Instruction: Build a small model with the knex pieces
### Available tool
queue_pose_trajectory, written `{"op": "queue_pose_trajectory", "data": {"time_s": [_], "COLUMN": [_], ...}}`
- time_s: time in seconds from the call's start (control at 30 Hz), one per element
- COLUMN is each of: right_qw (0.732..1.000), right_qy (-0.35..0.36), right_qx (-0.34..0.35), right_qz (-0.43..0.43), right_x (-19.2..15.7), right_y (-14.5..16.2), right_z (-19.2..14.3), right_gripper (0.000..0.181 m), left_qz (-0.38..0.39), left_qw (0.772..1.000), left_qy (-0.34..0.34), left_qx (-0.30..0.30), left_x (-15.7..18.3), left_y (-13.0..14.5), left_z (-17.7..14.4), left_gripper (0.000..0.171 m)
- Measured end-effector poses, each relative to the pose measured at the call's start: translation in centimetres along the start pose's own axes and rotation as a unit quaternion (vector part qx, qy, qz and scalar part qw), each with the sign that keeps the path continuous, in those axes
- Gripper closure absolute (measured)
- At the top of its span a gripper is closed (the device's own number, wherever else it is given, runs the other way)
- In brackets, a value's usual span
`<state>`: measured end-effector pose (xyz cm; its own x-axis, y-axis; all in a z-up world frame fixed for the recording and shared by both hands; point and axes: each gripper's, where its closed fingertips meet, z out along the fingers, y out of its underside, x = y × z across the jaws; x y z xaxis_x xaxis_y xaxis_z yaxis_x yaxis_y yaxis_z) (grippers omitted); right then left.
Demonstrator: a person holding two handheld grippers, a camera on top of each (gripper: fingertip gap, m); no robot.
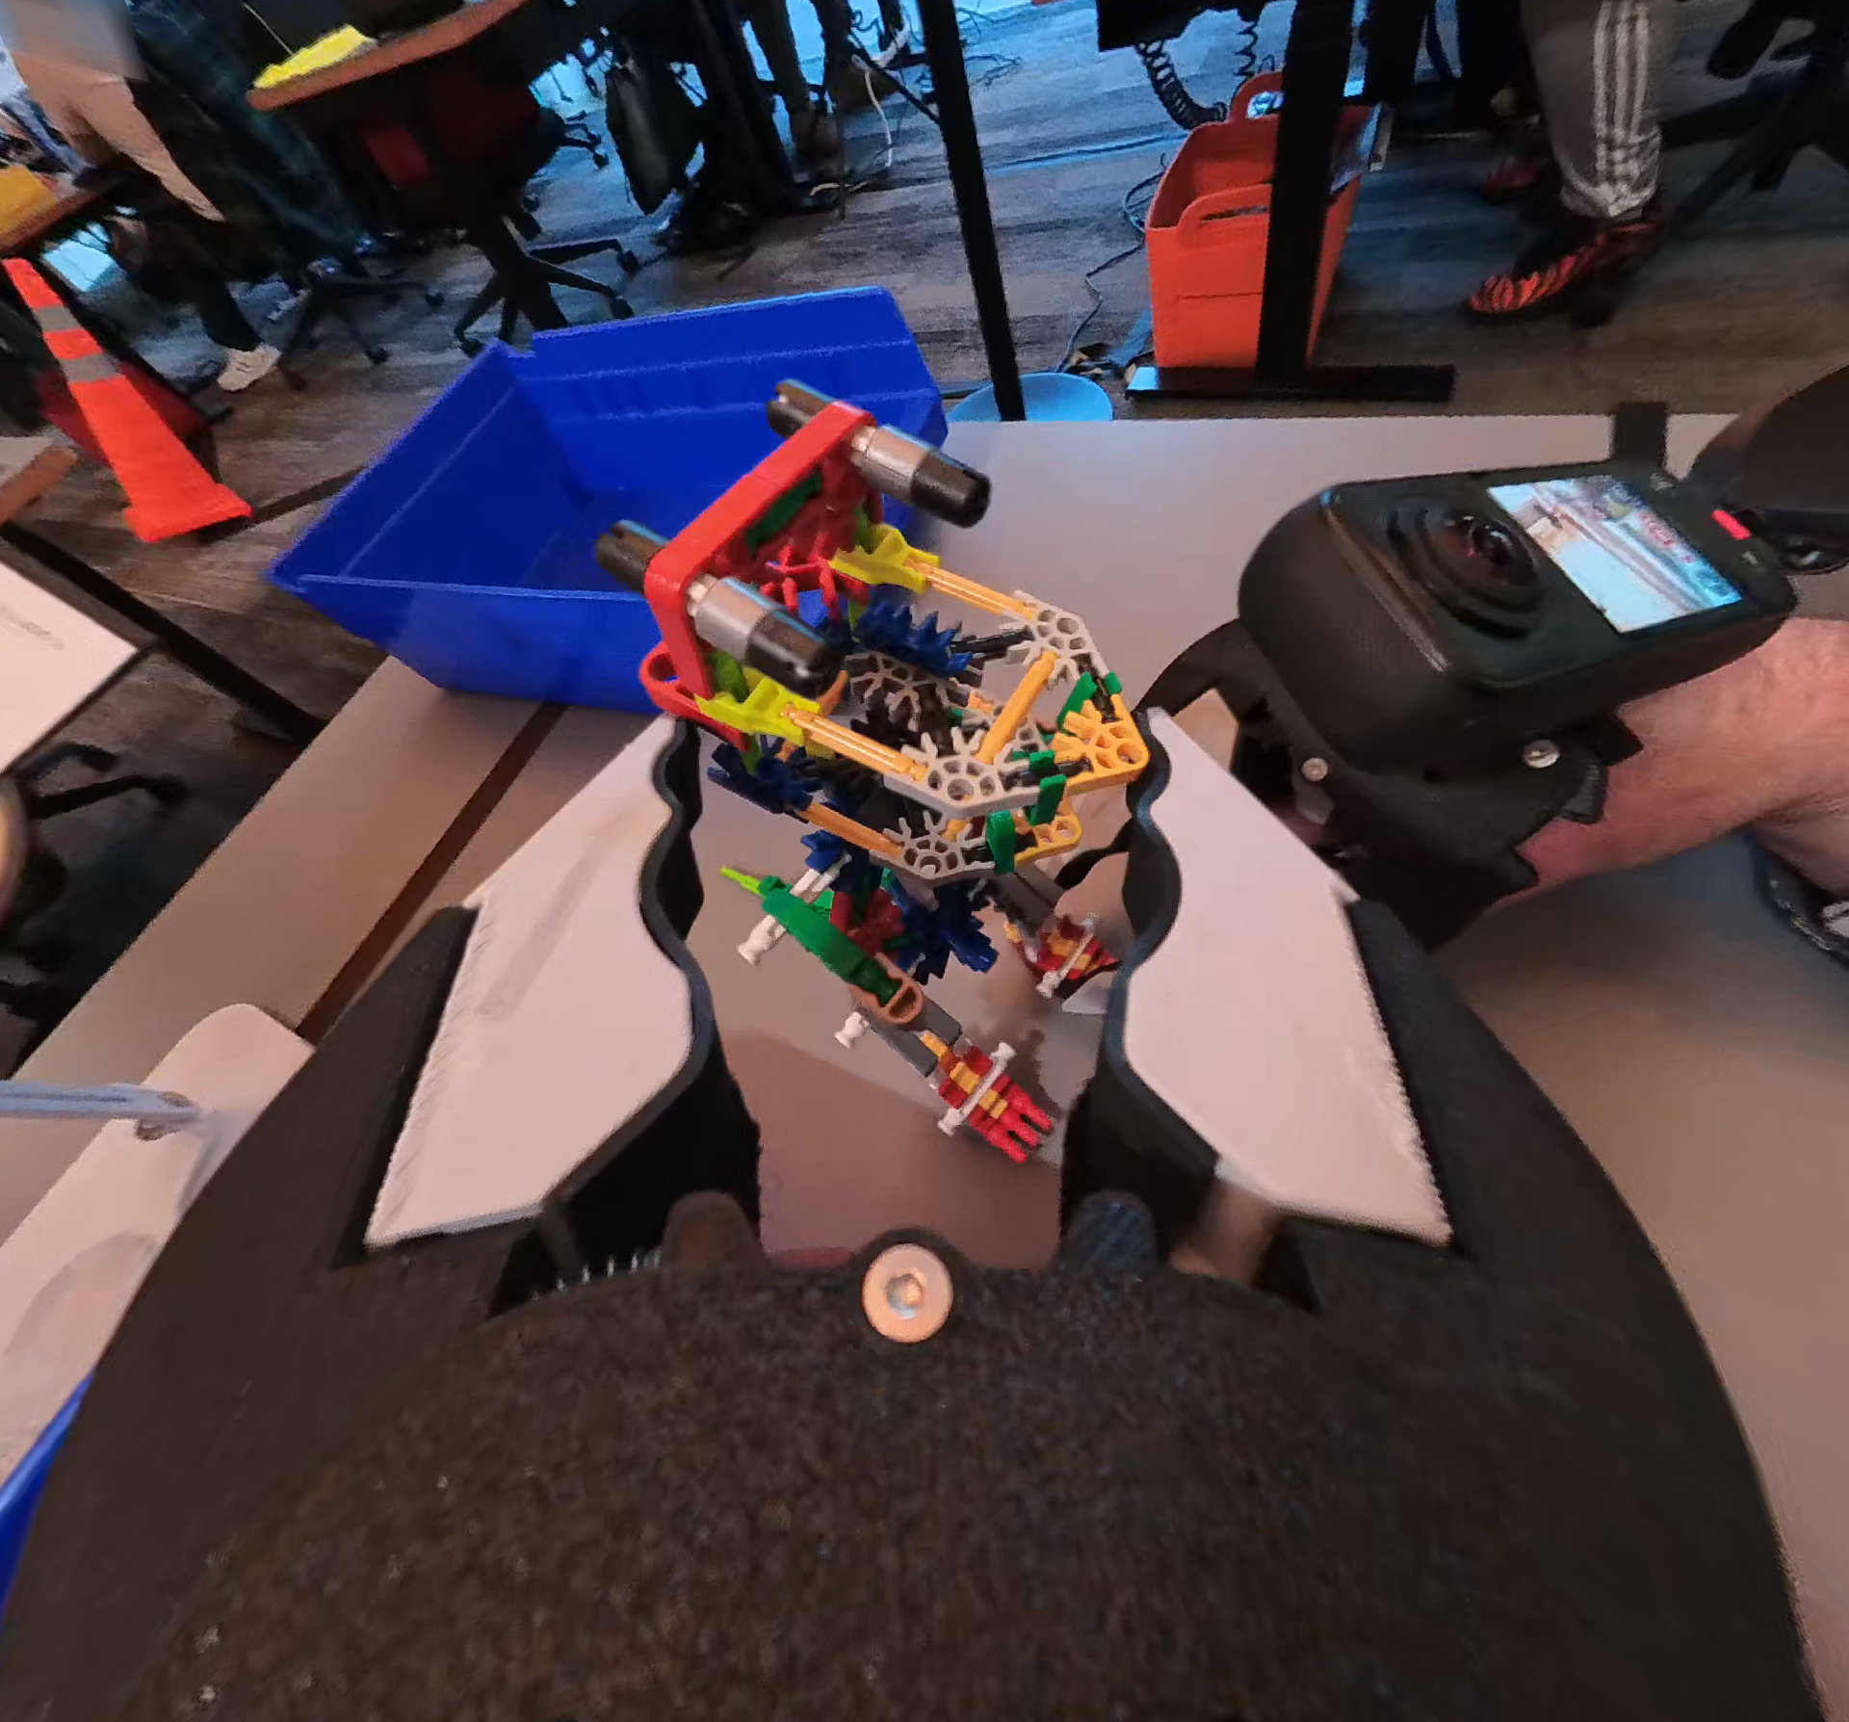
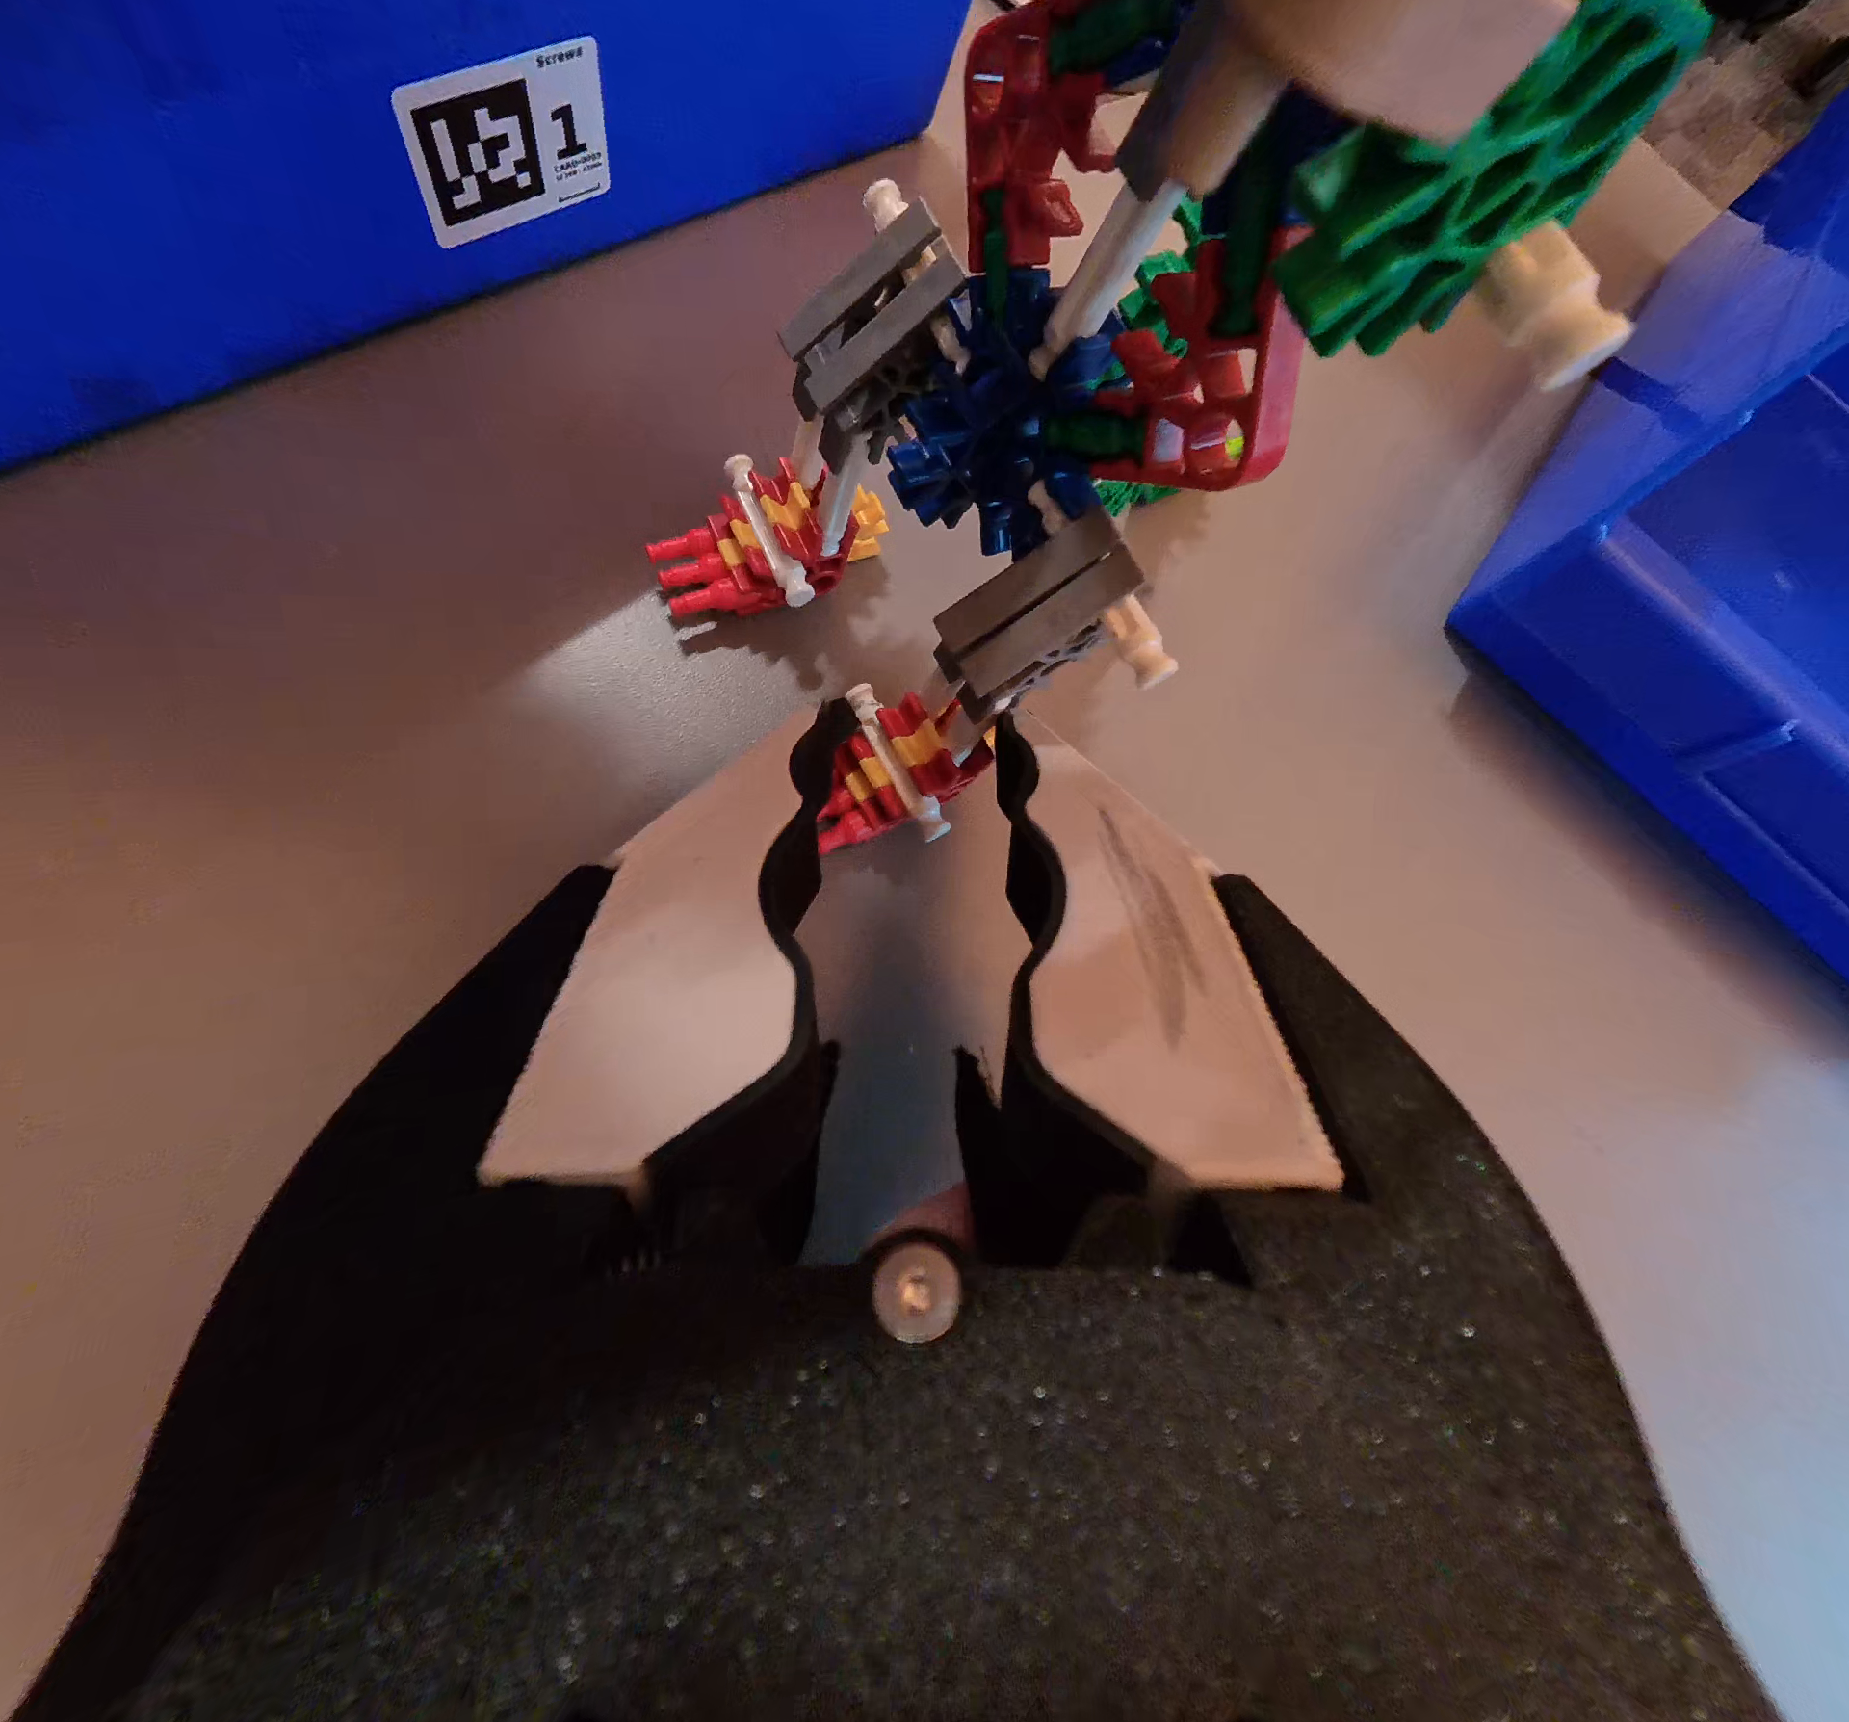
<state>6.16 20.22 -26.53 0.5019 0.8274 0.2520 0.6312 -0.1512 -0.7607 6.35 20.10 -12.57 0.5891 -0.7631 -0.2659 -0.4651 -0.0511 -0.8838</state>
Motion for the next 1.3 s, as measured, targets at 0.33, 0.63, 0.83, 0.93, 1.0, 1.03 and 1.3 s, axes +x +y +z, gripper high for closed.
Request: {"op": "queue_pose_trajectory", "data": {"time_s": [0.33, 0.63, 0.83, 0.93, 1.0, 1.03, 1.3], "right_qw": [1.0, 1.0, 1.0, 1.0, 1.0, 1.0, 1.0], "right_qy": [-0.001, 0.0, -0.001, -0.001, -0.001, -0.001, 0.004], "right_qx": [0.001, 0.001, 0.0, 0.0, 0.0, 0.001, 0.007], "right_qz": [0.0, 0.001, -0.002, -0.002, -0.002, -0.002, -0.002], "right_x": [-0.1, -0.2, -0.3, -0.3, -0.3, -0.3, -0.3], "right_y": [0.0, -0.1, -0.1, -0.1, -0.1, -0.1, -0.4], "right_z": [0.0, 0.0, 0.0, 0.0, 0.0, 0.0, 0.0], "right_gripper": [0.15, 0.15, 0.149, 0.149, 0.149, 0.149, 0.144], "left_qz": [-0.101, -0.141, -0.108, -0.093, -0.093, -0.089, -0.06], "left_qw": [0.983, 0.948, 0.958, 0.969, 0.971, 0.972, 0.982], "left_qy": [0.147, 0.28, 0.26, 0.222, 0.211, 0.206, 0.173], "left_qx": [0.041, 0.044, 0.053, 0.055, 0.067, 0.068, 0.048], "left_x": [-0.4, -0.7, -0.4, -0.8, -1.0, -1.1, -1.1], "left_y": [-1.1, -1.2, -1.0, -0.9, -1.3, -1.3, -0.5], "left_z": [-0.8, -1.6, -1.9, -2.0, -2.5, -2.7, -3.3], "left_gripper": [0.099, 0.1, 0.092, 0.084, 0.082, 0.082, 0.085]}}
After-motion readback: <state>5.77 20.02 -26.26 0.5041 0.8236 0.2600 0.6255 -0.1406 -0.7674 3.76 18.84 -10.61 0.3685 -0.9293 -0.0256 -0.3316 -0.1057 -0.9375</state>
